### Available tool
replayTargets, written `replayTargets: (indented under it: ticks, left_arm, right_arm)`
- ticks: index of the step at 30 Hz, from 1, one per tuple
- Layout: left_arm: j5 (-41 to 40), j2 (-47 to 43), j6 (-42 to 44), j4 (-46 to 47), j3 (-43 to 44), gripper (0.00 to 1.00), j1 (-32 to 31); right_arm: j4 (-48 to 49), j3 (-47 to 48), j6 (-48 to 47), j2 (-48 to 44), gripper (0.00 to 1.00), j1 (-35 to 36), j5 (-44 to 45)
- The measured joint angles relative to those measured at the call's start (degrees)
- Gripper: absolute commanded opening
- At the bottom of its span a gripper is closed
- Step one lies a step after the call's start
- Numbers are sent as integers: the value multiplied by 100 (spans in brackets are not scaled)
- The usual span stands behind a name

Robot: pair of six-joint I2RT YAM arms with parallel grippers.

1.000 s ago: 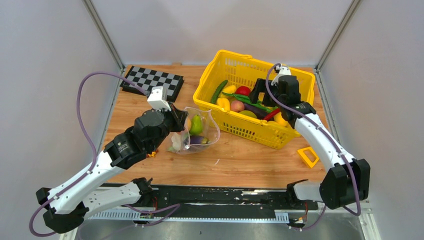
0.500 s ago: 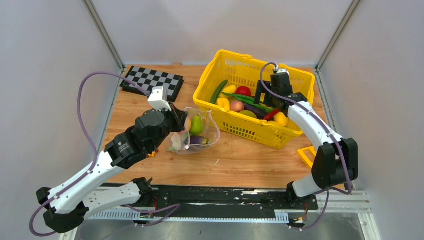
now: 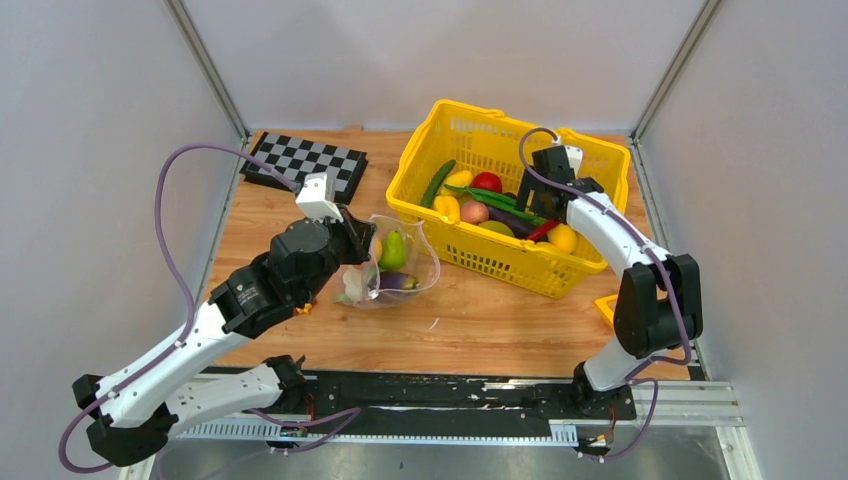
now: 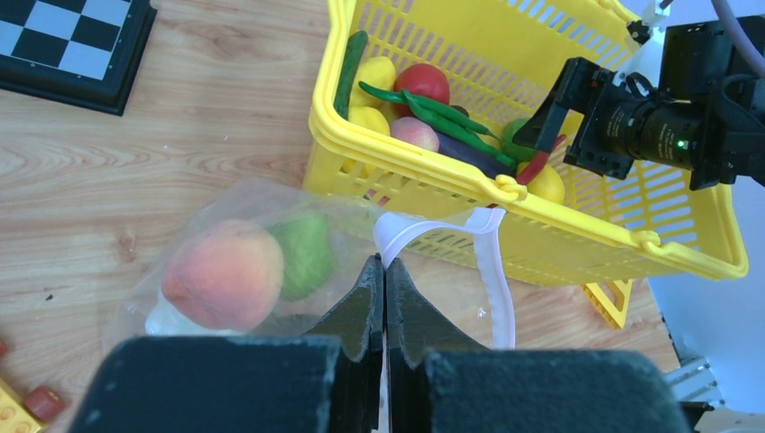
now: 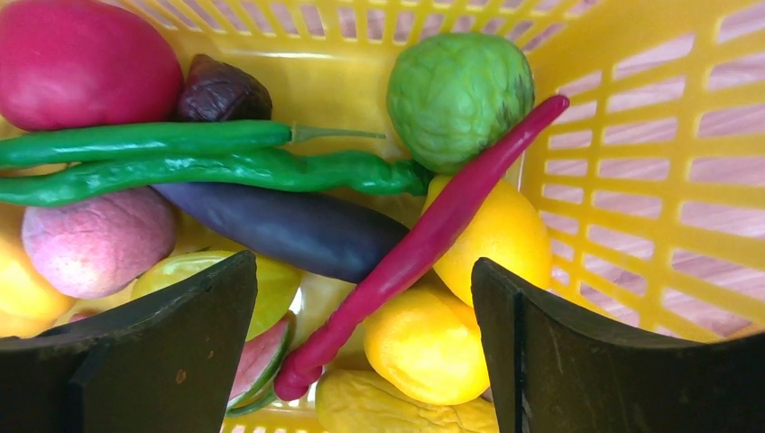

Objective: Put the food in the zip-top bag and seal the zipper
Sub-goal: Pick up the fake vegetable from the bin.

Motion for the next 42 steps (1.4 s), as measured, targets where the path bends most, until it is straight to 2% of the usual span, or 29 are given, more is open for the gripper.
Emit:
replayTargets:
  ticks: [11, 23, 26, 30, 33, 37, 39, 41, 42]
  left_arm:
    - [13, 4, 2, 7, -9, 0, 0]
    - [26, 28, 0, 4, -9, 0, 0]
    - [26, 26, 0, 4, -11, 0, 0]
    - [26, 17, 0, 4, -11, 0, 0]
    - [26, 17, 0, 4, -11, 0, 0]
    - [26, 13, 0, 2, -11, 0, 0]
    - [26, 0, 0, 7, -20, 0, 0]
    - [24, -28, -2, 2, -46, 0, 0]
    - [22, -46, -2, 4, -66, 0, 0]
  right_arm:
    - [-286, -271, 518, -168, 88, 20, 249]
    - [-238, -350, 833, 118, 74, 20, -79]
    - [-212, -354, 872, 251, 68, 20, -153]
    - [-118, -424, 935, 293, 66, 17, -192]
    - [-28, -470, 968, 358, 56, 17, -188]
    - [188, -496, 1001, 590, 36, 13, -236]
    - [260, -503, 986, 608, 34, 24, -302]
    - [400, -555, 981, 592, 26, 24, -334]
    - [457, -597, 984, 560, 25, 20, -356]
